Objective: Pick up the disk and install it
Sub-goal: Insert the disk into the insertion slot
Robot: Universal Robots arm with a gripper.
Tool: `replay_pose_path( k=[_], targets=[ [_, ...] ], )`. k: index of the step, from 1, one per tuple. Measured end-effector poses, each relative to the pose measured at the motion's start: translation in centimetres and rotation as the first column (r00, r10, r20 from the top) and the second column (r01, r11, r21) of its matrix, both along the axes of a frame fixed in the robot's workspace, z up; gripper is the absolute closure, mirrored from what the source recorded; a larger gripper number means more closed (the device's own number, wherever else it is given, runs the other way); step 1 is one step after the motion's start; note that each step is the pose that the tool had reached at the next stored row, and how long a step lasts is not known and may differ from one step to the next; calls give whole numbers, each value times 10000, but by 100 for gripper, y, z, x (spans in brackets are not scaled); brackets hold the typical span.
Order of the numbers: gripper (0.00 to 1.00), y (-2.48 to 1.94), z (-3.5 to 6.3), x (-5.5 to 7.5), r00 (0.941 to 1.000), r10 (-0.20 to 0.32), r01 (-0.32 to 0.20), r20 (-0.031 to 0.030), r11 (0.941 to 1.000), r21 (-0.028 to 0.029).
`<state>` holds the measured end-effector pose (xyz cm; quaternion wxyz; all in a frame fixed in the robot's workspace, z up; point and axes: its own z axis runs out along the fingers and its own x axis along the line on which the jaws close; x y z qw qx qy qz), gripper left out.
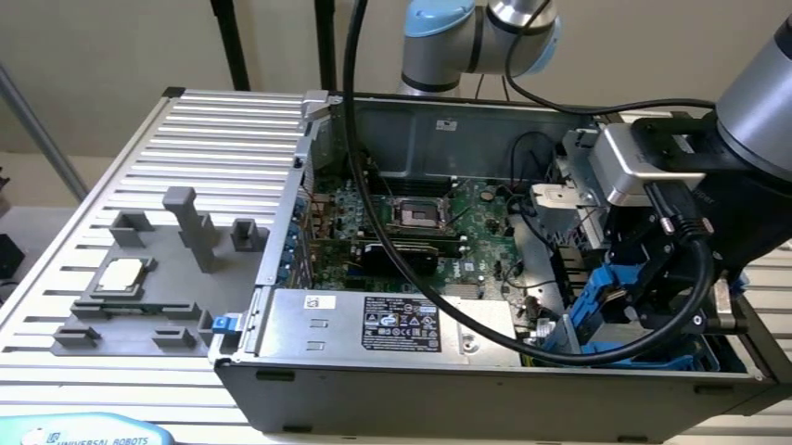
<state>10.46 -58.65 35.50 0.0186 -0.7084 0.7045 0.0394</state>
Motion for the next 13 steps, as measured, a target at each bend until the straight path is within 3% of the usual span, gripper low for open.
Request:
replay_pose_path(
  k=[1,9,13],
  targets=[
    [63,-1,1,0,10000,-1,1,1,10000,-4],
    [63,-1,3,-1,10000,-3,3,1,10000,-8],
    [55,-1,3,0,10000,-1,1,2,10000,-9]
  ],
)
